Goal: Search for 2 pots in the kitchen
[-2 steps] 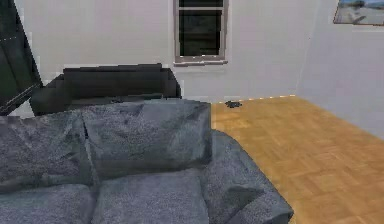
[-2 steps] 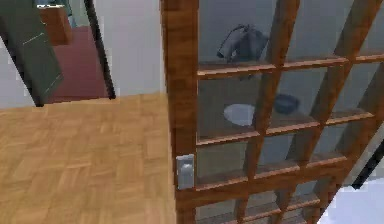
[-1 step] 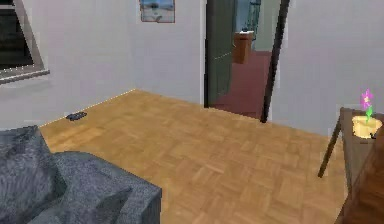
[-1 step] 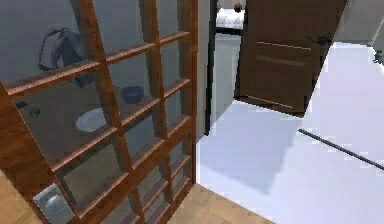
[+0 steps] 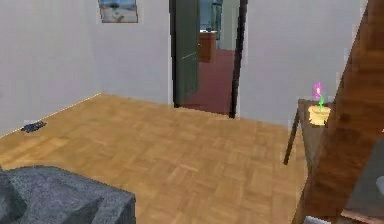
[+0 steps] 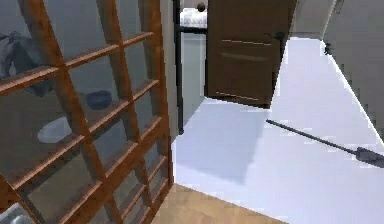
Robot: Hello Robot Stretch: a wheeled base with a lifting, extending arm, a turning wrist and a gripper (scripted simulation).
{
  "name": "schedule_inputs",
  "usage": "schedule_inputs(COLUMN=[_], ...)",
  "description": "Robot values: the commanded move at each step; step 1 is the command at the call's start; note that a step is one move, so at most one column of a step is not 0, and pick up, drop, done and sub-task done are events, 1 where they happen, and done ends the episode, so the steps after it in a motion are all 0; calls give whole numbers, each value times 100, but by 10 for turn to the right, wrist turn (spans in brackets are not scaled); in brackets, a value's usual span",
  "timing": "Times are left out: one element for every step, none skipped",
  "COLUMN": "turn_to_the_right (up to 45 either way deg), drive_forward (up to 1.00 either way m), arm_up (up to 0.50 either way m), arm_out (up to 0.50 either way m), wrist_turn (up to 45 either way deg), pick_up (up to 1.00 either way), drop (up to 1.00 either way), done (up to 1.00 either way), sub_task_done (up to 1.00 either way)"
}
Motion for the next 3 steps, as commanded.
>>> schedule_inputs(turn_to_the_right=[0,60,0], drive_forward=[45,0,100], arm_up=[0,0,0], arm_out=[0,0,0], wrist_turn=[0,0,0], pick_up=[0,0,0], drop=[0,0,0], done=[0,0,0], sub_task_done=[0,0,0])
